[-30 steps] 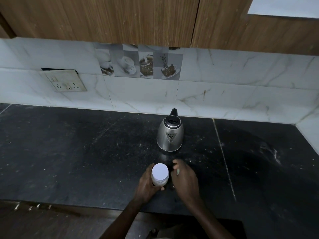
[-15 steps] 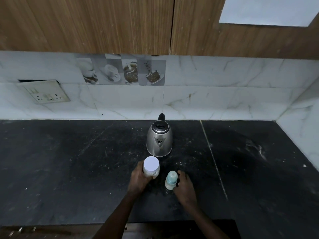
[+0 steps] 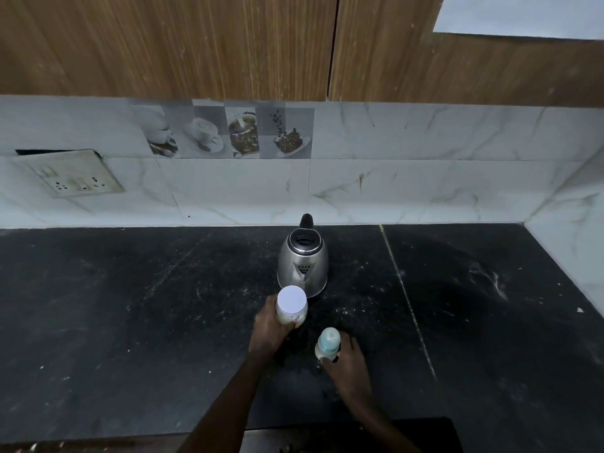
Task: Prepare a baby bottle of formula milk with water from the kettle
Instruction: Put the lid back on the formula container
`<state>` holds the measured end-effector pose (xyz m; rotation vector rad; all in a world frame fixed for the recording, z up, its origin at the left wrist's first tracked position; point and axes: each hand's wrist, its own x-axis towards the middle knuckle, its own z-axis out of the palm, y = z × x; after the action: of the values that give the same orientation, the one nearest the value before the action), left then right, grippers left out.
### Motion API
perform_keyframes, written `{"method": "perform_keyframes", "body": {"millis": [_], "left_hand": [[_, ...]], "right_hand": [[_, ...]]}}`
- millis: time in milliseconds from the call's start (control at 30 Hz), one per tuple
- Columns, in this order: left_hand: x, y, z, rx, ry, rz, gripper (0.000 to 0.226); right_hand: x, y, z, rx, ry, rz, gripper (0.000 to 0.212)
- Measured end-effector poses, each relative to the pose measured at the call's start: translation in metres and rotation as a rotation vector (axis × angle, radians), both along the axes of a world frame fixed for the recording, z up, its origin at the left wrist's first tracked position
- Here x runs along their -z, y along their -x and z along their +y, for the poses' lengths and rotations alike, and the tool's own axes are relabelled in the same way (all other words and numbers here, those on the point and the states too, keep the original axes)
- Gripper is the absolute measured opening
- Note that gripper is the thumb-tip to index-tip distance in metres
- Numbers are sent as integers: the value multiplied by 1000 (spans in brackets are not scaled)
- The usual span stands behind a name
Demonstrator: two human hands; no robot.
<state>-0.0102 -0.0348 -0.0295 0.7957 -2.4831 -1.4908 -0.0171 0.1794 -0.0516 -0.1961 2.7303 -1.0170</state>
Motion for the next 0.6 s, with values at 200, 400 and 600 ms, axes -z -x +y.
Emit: {"method": "perform_keyframes", "body": {"millis": [200,400,600], "left_hand": [[0,1,0,-5,19,-31,76],[-4,3,2,-24,41,-61,70],[-2,4,1,-35,45,-70,72]], "right_hand": [[5,7,-5,34,-19,56,62],[-1,42,-21,41,-22,60,58],[-7,70,-34,-7,-51,30,56]]}}
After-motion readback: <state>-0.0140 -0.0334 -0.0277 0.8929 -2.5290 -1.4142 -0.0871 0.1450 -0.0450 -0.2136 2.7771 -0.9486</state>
